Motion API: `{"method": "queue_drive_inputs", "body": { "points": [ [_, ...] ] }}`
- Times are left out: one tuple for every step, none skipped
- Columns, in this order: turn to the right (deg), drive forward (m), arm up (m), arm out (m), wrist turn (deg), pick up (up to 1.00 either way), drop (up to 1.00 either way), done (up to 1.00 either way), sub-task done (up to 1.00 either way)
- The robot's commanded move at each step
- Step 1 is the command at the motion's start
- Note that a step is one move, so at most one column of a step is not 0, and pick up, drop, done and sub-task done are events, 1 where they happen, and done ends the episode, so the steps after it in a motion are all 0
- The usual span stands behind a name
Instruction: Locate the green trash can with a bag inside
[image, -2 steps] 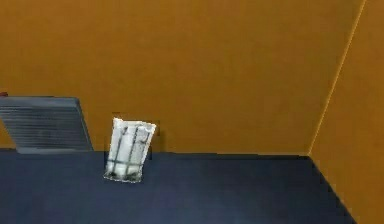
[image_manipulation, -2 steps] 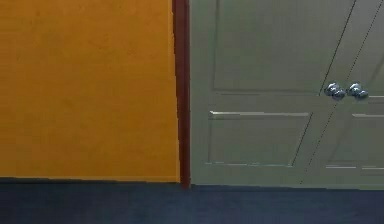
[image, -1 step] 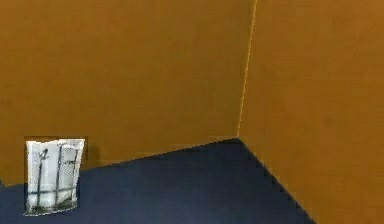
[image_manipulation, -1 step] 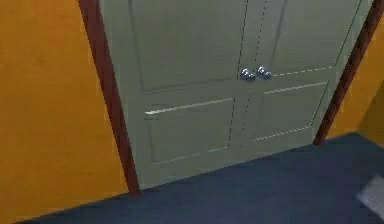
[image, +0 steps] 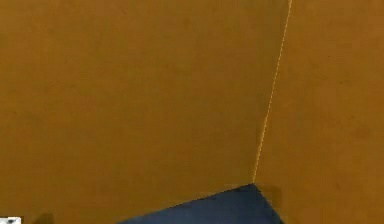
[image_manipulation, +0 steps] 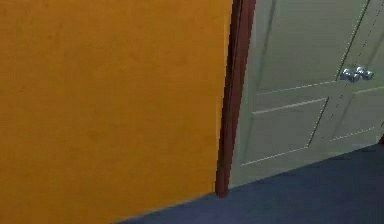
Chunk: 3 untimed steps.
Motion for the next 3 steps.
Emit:
{"method": "queue_drive_inputs", "body": {
  "points": [
    [-45.0, 0.00, 0.00, 0.00, 0.0, 0.00, 0.00, 0.00, 0.00],
    [-21.0, 0.00, 0.00, 0.00, 0.0, 0.00, 0.00, 0.00, 0.00],
    [0.0, 0.00, 0.00, 0.00, 0.0, 0.00, 0.00, 1.00, 0.00]
  ]
}}
